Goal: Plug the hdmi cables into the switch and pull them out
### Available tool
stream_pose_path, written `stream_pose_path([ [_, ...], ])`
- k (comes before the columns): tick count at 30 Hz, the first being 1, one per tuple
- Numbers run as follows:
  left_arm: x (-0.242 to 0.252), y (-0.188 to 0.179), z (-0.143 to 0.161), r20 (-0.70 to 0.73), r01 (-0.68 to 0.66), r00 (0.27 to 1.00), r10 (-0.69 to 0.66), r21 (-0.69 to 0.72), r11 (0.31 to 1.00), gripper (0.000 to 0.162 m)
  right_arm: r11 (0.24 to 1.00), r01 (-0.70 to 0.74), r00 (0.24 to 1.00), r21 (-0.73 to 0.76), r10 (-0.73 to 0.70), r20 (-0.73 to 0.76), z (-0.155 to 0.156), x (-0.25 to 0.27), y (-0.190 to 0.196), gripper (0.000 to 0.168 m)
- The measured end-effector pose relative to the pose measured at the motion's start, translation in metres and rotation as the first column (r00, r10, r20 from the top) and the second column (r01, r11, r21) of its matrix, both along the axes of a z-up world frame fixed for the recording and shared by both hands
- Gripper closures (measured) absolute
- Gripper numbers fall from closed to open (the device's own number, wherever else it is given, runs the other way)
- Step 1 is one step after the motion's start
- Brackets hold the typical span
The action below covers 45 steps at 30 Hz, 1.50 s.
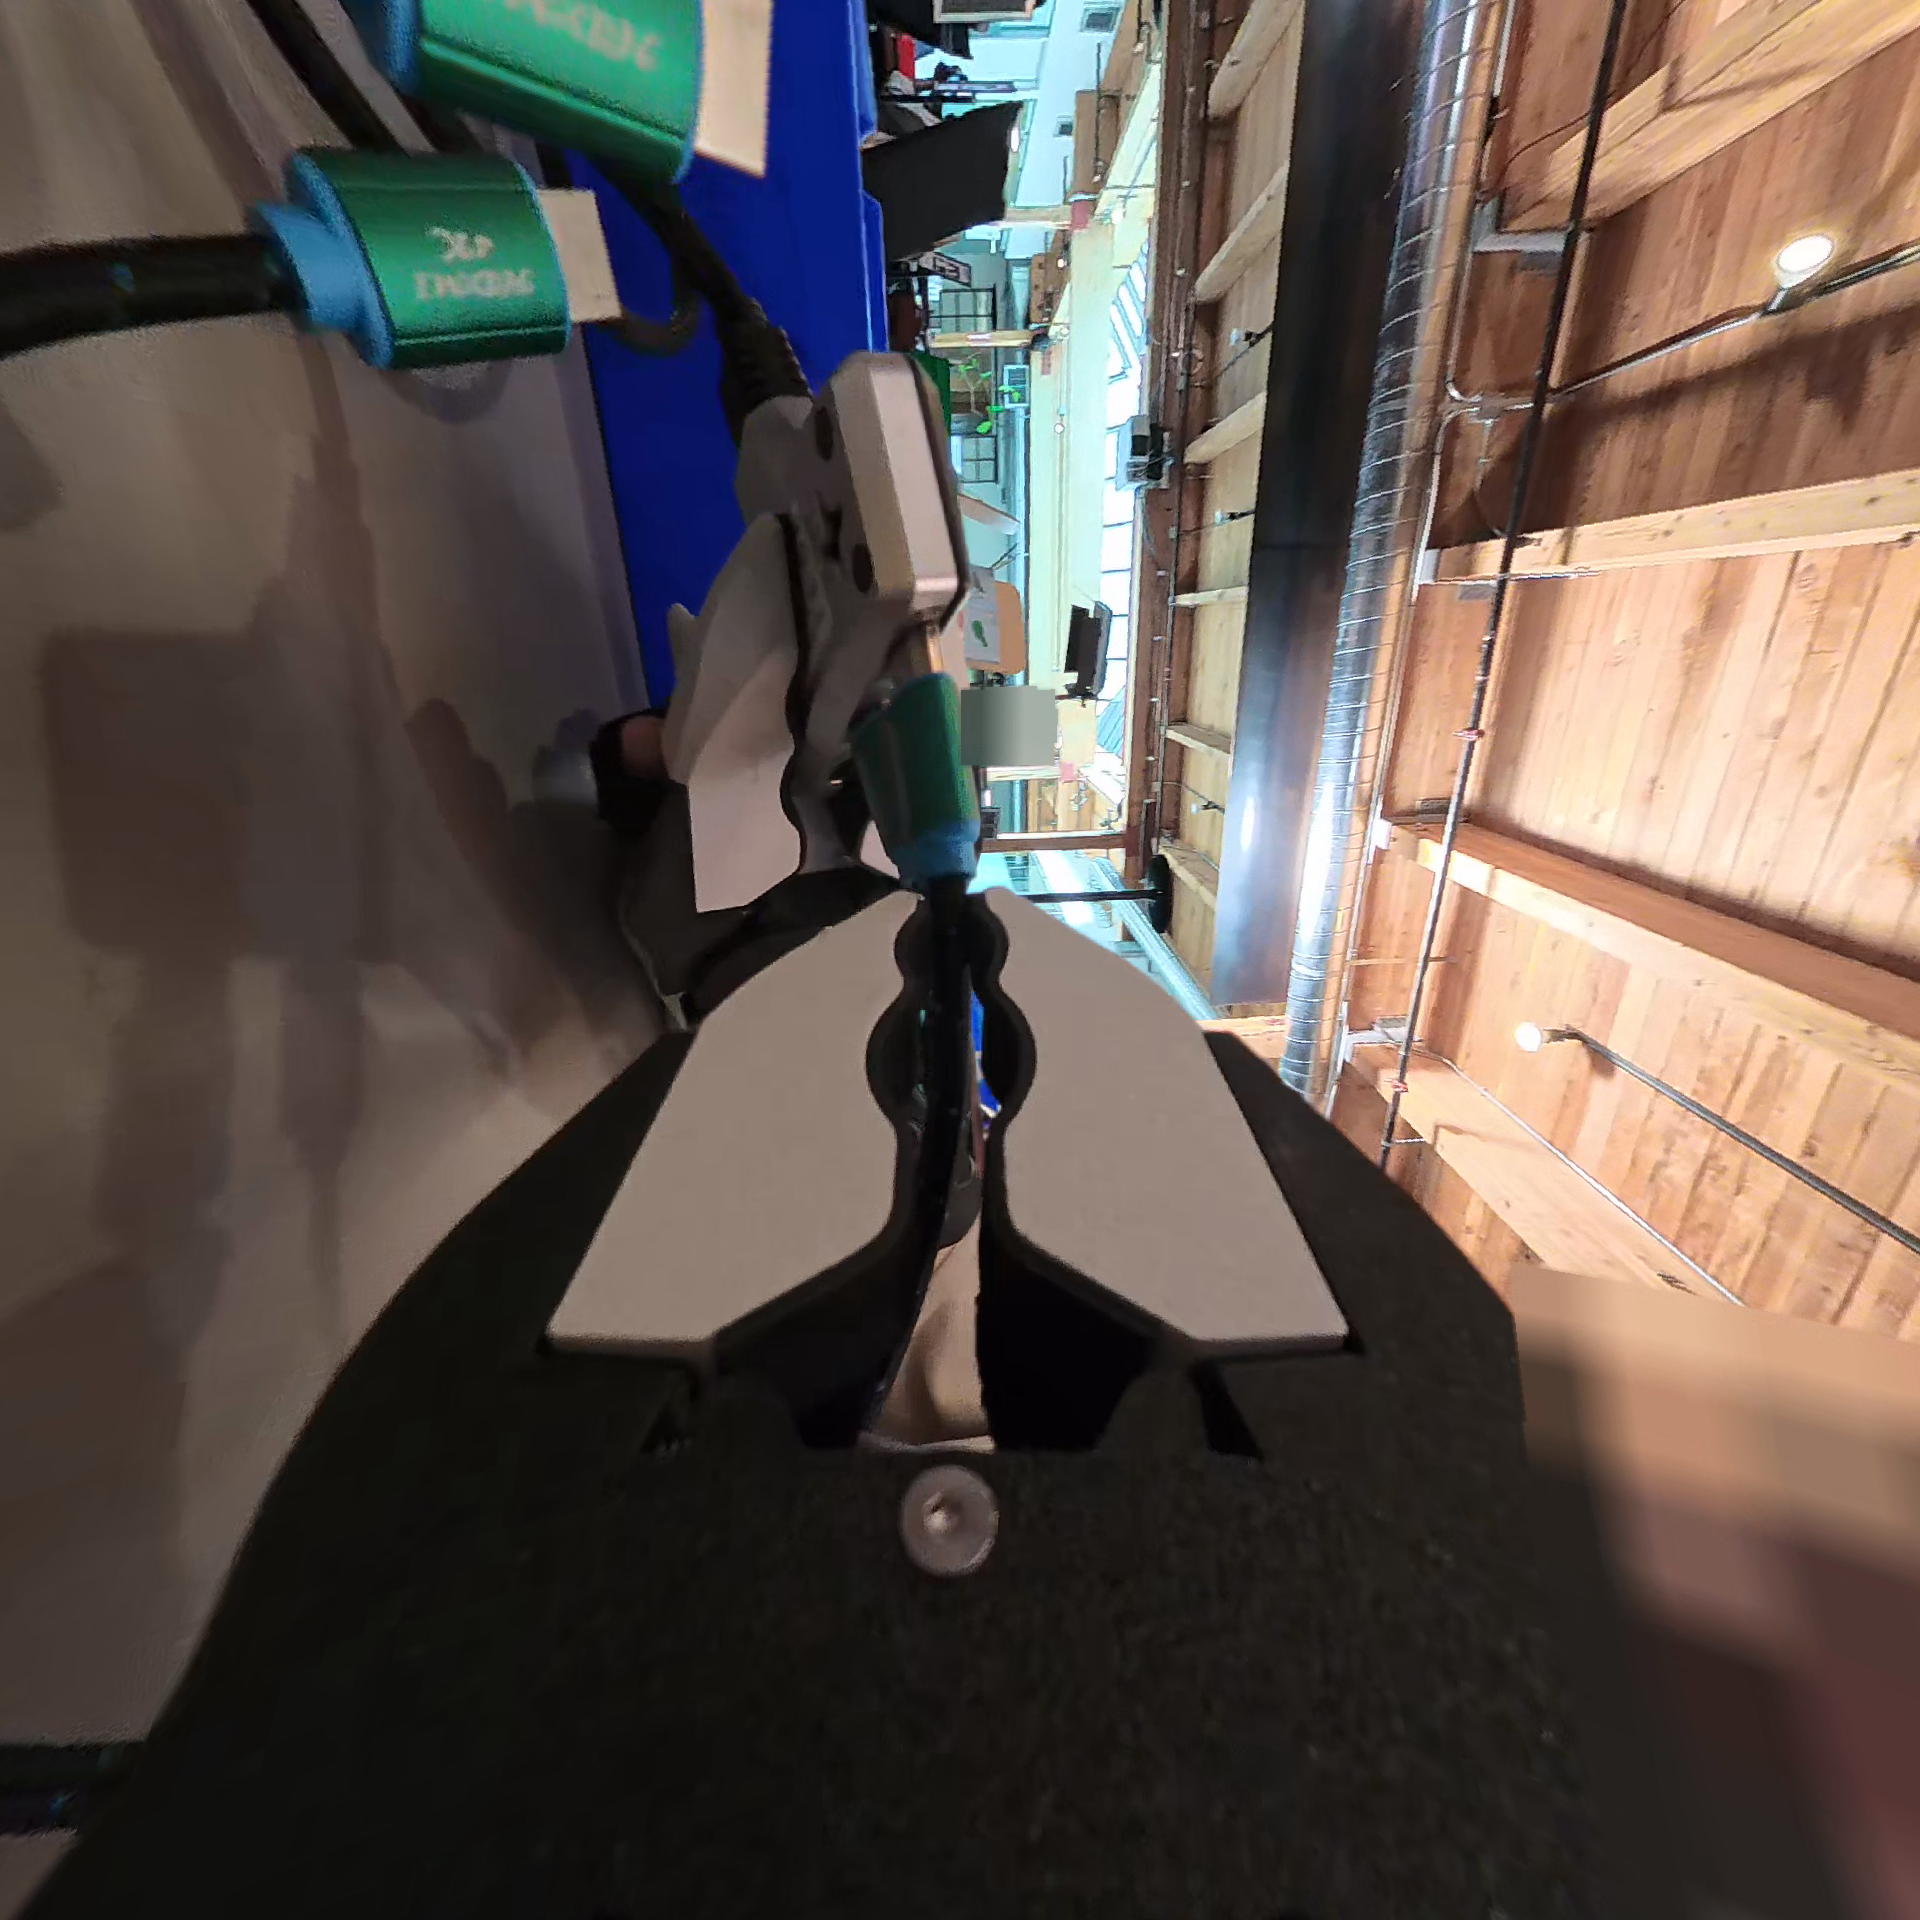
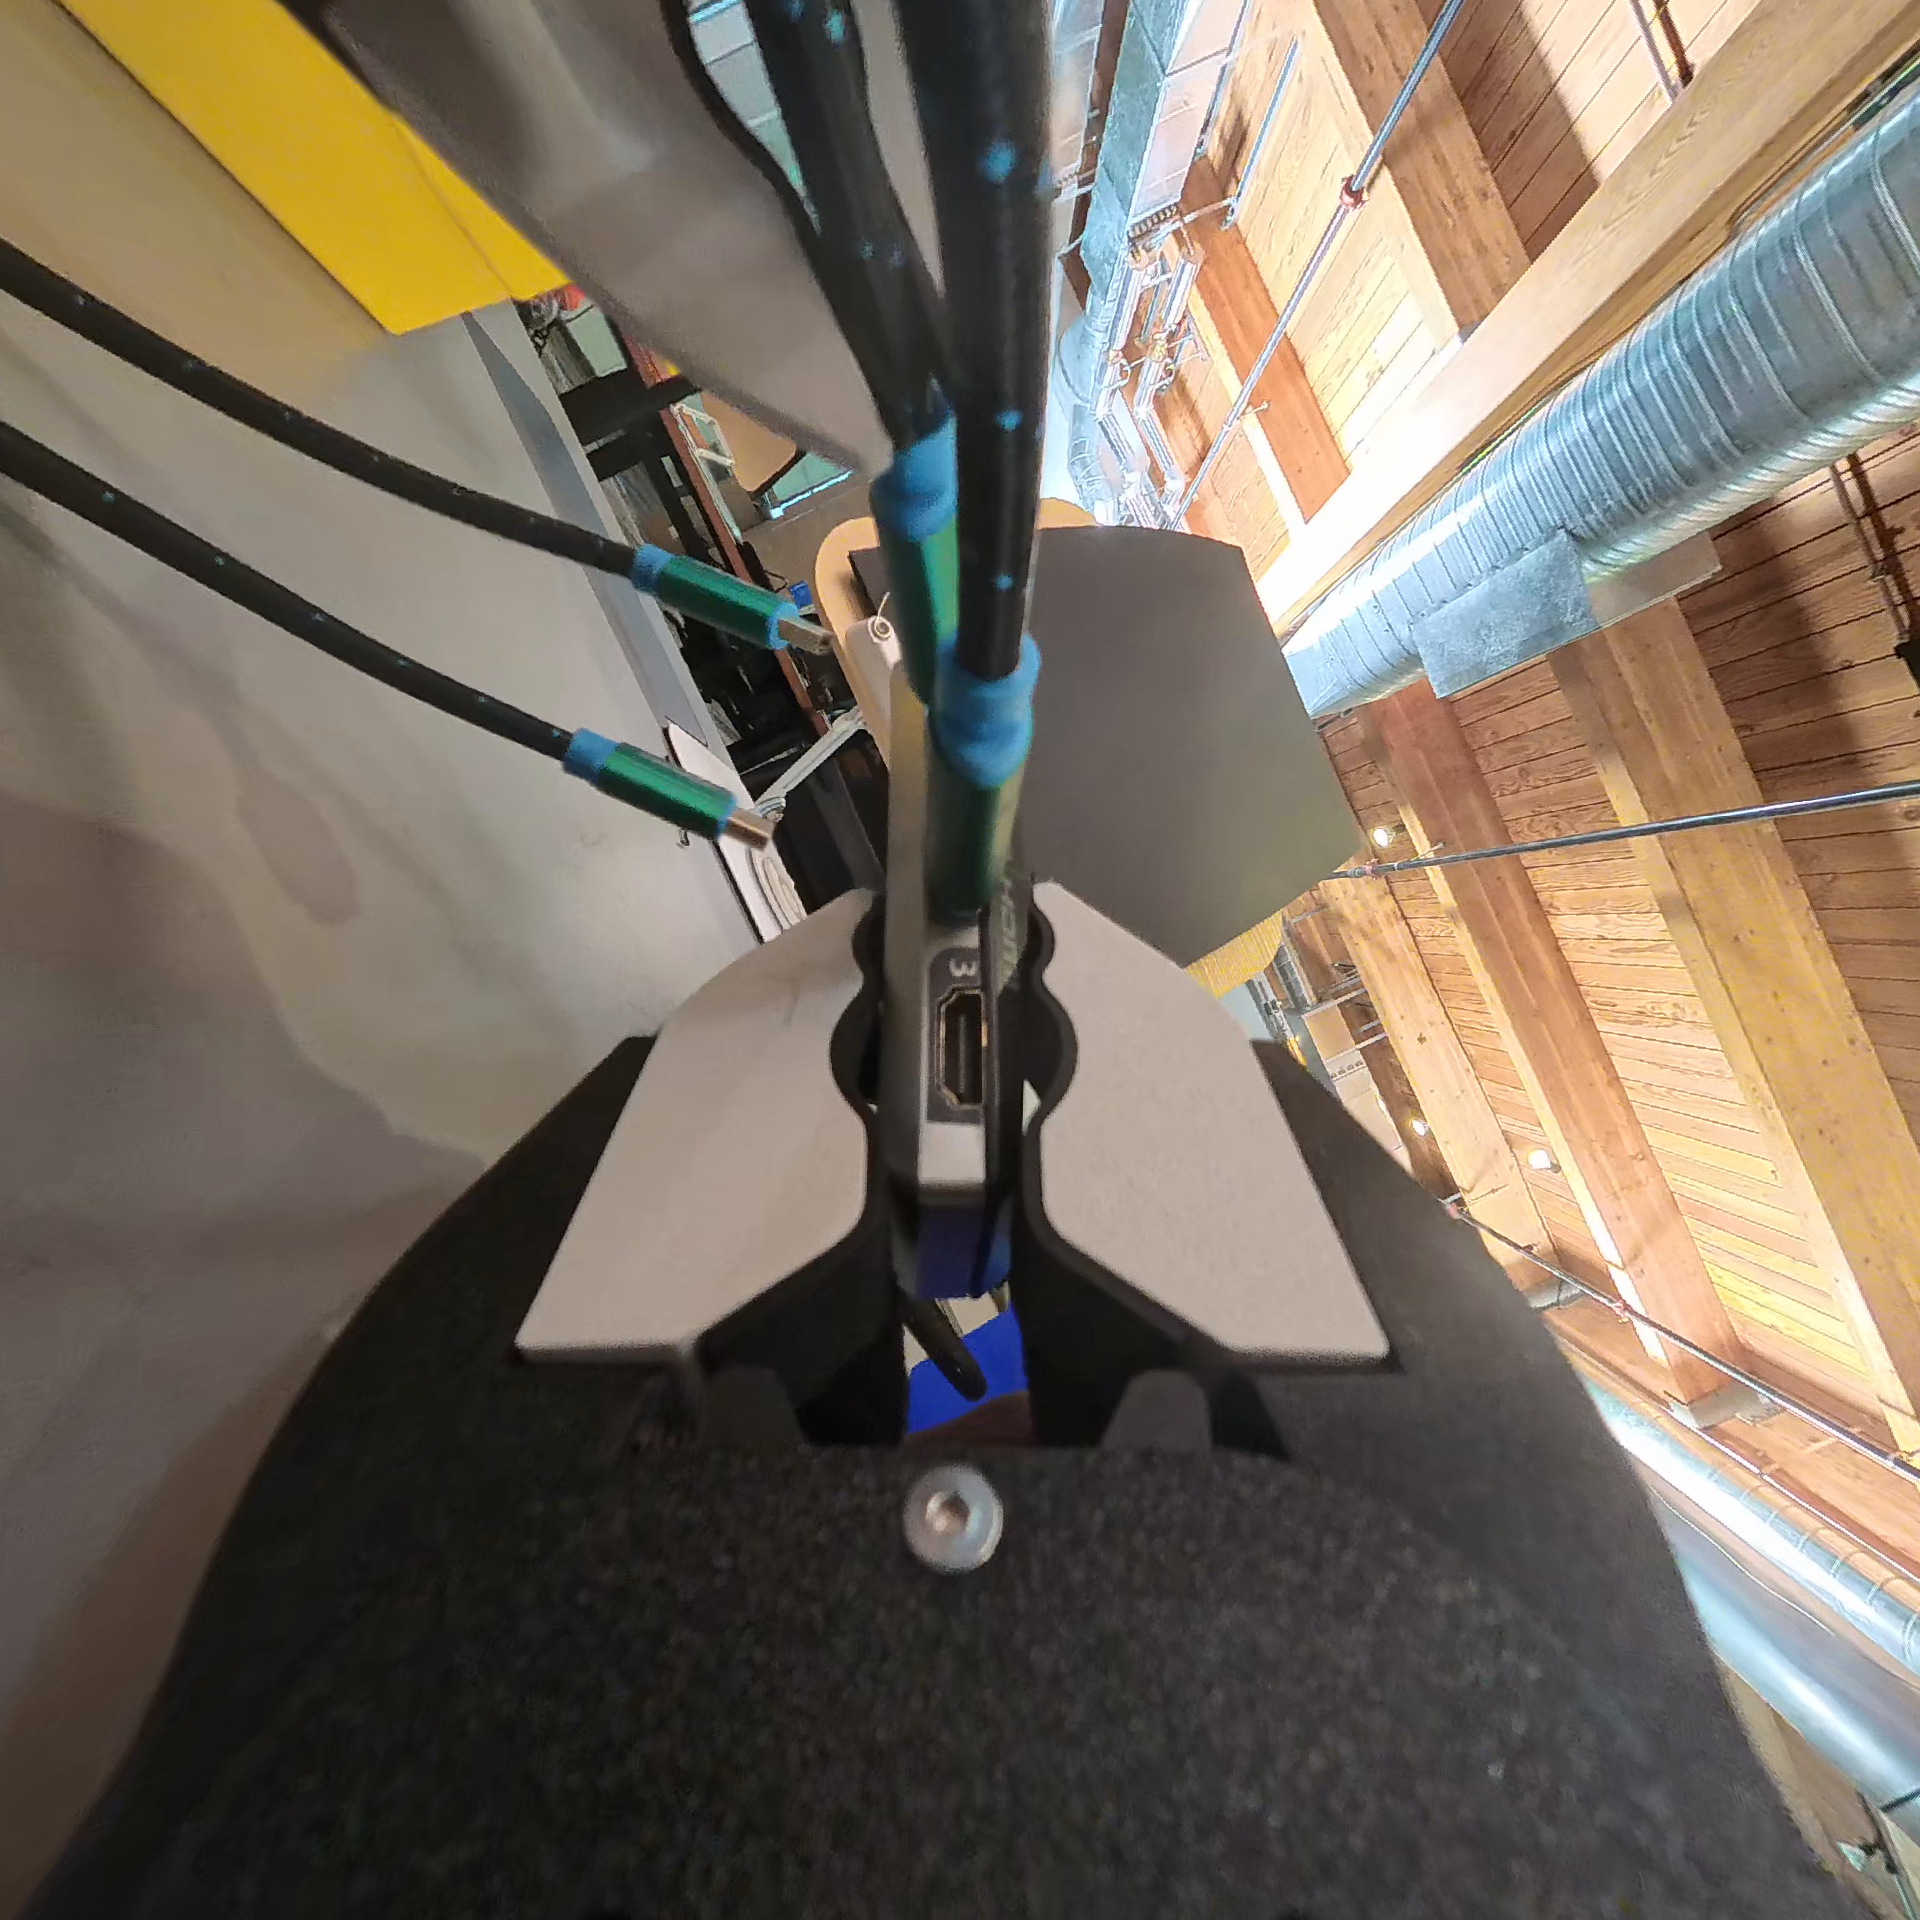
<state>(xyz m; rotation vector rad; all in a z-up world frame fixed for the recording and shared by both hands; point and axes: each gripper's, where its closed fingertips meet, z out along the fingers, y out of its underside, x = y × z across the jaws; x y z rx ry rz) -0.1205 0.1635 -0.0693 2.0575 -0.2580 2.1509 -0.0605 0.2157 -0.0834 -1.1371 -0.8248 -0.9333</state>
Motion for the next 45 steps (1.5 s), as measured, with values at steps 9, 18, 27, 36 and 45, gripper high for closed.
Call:
stream_pose_path([
  [9,0.001,-0.002,0.001,0.053,0.040,0.998,-0.037,-0.053,0.998,0.157,1.000,0.004,1.000,-0.004,-0.004,0.010,-0.001,0.000,0.000,0.145],
  [18,0.004,0.000,0.001,0.101,0.053,0.994,-0.042,-0.110,0.993,0.157,1.000,0.015,1.000,-0.004,-0.015,0.007,-0.001,0.002,0.000,0.146],
  [27,-0.002,-0.002,0.010,0.188,0.087,0.981,-0.053,-0.177,0.980,0.157,0.996,0.022,0.999,0.090,-0.026,0.044,0.011,-0.001,-0.008,0.146],
  [36,-0.003,-0.011,0.019,0.251,0.168,0.960,-0.122,-0.170,0.971,0.158,0.985,0.011,0.996,0.173,-0.026,0.080,0.021,-0.004,-0.016,0.146],
  [45,-0.022,-0.011,0.015,0.234,0.283,0.939,-0.253,-0.100,0.954,0.156,0.977,-0.064,0.987,0.204,0.031,0.161,0.020,-0.020,-0.023,0.145],
])
